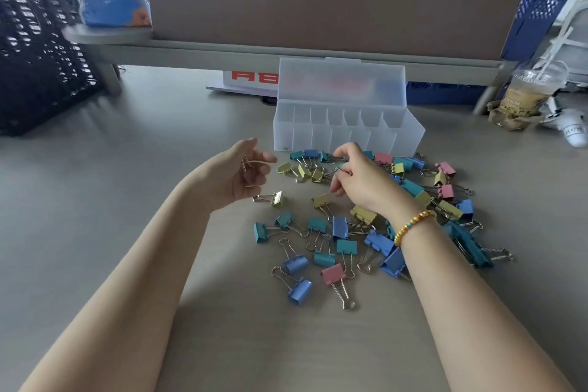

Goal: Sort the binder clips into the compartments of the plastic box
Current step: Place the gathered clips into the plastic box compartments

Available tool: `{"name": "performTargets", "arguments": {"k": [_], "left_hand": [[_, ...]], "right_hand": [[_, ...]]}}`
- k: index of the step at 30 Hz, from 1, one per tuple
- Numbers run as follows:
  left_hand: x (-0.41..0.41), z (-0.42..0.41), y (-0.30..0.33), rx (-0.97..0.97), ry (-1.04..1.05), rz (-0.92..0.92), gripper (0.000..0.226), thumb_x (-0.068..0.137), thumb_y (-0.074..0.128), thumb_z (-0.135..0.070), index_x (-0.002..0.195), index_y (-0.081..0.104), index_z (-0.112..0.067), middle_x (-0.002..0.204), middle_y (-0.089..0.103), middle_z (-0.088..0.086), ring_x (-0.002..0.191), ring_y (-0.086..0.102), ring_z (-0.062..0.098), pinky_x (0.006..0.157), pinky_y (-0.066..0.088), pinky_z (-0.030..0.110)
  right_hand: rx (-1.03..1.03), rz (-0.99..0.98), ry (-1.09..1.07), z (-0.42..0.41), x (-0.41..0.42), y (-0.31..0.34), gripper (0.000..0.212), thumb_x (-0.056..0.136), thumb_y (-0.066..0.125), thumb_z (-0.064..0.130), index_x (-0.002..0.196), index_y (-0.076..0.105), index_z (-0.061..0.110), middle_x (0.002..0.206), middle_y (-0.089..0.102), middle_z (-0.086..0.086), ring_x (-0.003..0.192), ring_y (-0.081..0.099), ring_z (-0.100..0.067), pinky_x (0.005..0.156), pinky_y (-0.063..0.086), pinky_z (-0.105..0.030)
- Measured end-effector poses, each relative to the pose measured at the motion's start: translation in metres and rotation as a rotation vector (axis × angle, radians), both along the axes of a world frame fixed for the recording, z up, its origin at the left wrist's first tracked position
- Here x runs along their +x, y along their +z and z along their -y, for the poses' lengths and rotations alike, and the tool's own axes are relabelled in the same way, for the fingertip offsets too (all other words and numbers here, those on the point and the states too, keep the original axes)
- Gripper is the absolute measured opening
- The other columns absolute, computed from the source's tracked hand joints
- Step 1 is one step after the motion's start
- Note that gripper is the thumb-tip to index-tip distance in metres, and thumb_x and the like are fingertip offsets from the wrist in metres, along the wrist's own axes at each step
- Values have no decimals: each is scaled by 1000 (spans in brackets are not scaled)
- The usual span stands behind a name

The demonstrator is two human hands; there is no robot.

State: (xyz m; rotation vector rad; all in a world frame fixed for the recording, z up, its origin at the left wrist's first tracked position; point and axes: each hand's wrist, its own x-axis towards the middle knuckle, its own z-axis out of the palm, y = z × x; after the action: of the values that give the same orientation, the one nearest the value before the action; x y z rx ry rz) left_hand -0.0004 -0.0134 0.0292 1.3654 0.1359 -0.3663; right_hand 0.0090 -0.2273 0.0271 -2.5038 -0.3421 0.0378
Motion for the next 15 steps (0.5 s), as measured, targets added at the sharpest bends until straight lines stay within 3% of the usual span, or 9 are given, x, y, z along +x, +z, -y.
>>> {"name": "performTargets", "arguments": {"k": [4, 7, 10, 15], "left_hand": [[-4, -11, -3, 729, -146, 256, 11, 93, 53, -27, 89, 62, -21, 71, 37, -3, 61, 36, 11, 57, 34, 21], [-6, -13, -3, 1116, -333, 271, 26, 81, 67, -44, 99, 60, -26, 74, 34, -5, 63, 33, 12, 57, 27, 25], [-5, -6, -5, 1230, -358, 253, 34, 77, 70, -45, 100, 54, -27, 75, 35, -7, 61, 35, 10, 53, 27, 26], [4, 1, -15, 1307, -276, 358, 31, 82, 66, -44, 102, 58, -22, 86, 42, -3, 74, 42, 15, 60, 33, 27]], "right_hand": [[-175, -127, 81, 3, -3, 6, 26, 100, 32, 16, 122, 45, 21, 93, 55, 1, 76, 55, -18, 64, 42, -28], [-349, -159, 53, 4, -5, 3, 28, 96, 44, 38, 115, 49, 19, 115, 56, -3, 95, 54, -19, 71, 40, -30], [-409, -137, 34, 1, -8, 1, 40, 88, 53, 51, 110, 49, 17, 110, 57, -4, 95, 52, -20, 71, 40, -32], [-444, -44, 35, -9, -9, -3, 39, 89, 57, 42, 114, 50, 13, 114, 57, -6, 101, 52, -23, 80, 43, -33]]}}
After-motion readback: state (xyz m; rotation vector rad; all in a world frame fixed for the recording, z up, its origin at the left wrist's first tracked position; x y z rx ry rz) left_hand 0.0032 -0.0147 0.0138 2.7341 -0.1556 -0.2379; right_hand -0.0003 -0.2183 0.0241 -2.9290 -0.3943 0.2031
